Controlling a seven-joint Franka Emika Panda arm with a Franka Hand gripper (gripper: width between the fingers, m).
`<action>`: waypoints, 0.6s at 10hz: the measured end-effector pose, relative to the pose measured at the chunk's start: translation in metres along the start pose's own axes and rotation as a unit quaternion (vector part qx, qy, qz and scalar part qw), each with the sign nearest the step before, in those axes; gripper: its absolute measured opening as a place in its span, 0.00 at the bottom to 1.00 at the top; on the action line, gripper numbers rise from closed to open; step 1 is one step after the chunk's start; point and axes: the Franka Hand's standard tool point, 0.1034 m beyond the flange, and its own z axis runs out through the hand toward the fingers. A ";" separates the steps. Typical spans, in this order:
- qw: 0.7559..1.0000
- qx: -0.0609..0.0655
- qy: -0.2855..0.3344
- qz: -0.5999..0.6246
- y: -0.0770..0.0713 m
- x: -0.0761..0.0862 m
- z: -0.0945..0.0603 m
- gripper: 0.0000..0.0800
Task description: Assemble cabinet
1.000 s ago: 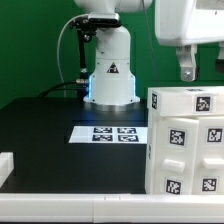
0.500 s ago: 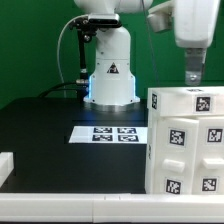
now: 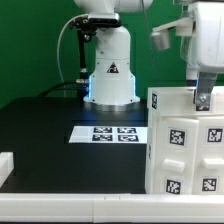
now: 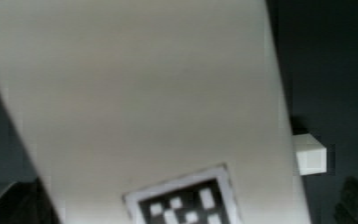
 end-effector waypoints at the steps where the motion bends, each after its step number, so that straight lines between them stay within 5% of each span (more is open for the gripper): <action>1: 1.000 -0.006 0.001 0.003 0.002 -0.001 0.000 1.00; 4: 0.999 -0.006 0.001 0.036 0.003 -0.003 0.001 0.87; 5: 0.998 -0.005 0.002 0.058 0.003 -0.004 0.001 0.69; 6: 0.994 -0.005 0.002 0.112 0.003 -0.004 0.001 0.69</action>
Offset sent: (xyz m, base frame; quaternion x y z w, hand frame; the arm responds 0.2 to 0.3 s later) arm 0.0000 0.0000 0.0000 0.0000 0.0000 0.0000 1.0000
